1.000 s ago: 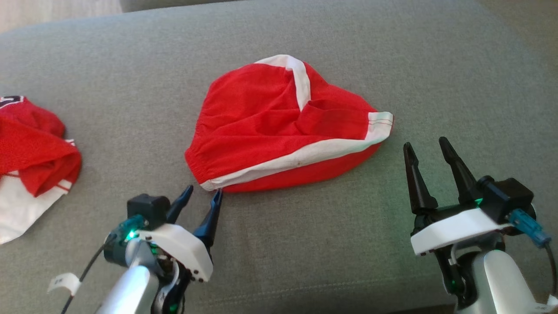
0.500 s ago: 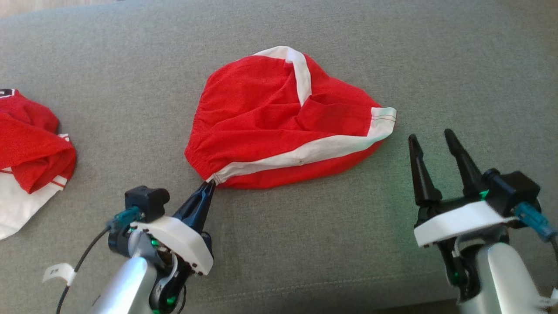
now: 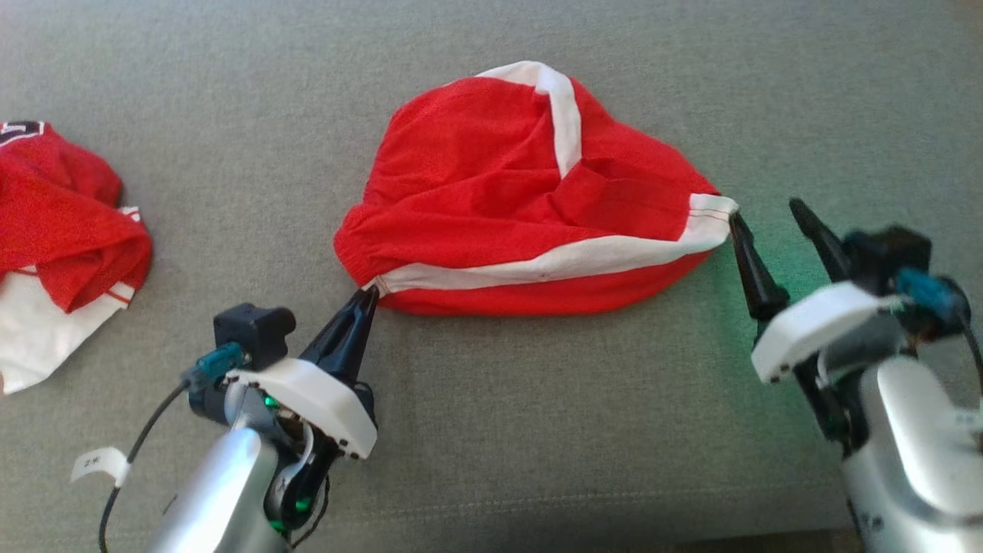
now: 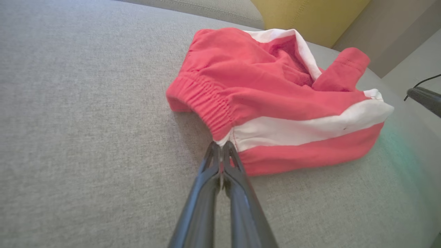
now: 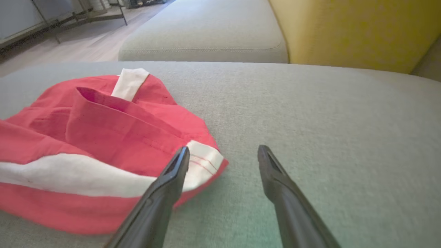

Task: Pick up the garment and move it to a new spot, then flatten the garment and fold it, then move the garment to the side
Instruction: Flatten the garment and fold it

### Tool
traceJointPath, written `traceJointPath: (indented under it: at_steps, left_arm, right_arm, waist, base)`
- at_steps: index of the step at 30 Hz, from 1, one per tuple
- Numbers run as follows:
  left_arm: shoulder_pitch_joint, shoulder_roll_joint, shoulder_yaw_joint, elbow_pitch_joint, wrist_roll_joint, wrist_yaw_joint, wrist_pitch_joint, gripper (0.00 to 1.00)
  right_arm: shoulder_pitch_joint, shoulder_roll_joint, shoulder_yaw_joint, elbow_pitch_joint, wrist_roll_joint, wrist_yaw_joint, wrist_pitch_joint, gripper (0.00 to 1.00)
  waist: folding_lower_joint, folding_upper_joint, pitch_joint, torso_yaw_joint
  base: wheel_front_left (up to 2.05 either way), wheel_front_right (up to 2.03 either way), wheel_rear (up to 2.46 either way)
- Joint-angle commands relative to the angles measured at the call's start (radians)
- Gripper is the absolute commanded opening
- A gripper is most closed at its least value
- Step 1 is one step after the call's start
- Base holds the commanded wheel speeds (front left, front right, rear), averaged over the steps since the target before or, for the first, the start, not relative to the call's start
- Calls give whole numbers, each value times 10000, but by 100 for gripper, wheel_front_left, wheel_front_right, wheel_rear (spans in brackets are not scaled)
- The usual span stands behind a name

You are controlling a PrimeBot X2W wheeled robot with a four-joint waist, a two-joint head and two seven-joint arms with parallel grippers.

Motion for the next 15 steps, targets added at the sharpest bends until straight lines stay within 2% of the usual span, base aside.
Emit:
traceJointPath:
  at_steps: [1,8,11,13,14,15]
  left_arm:
    - [-463,104,300,-260,114,0,-132,0]
    - [-775,6,207,-114,161,-12,-341,0]
    - [-816,-9,196,-69,161,-11,-400,0]
    - [-841,-17,191,-35,156,-3,-450,0]
    - [-855,-18,191,-18,153,1,-473,0]
    - [-869,-17,192,-2,148,2,-495,0]
  right_arm:
    - [-541,-273,422,-259,96,37,180,100]
    - [-1398,-1297,1683,216,725,37,1968,100]
    - [-1413,-1411,1898,211,988,37,2302,100]
    - [-1401,-1513,2095,178,1246,37,2503,42]
    - [-1386,-1539,2158,144,1384,37,2556,9]
    - [-1359,-1567,2199,124,1493,37,2612,0]
  waist:
    - [0,0,149,107]
    - [0,0,508,306]
    - [0,0,543,316]
    - [0,0,573,312]
    - [0,0,588,307]
    - [0,0,599,301]
  base:
    - [0,0,0]
    - [0,0,0]
    - [0,0,0]
    - [0,0,0]
    - [0,0,0]
    - [0,0,0]
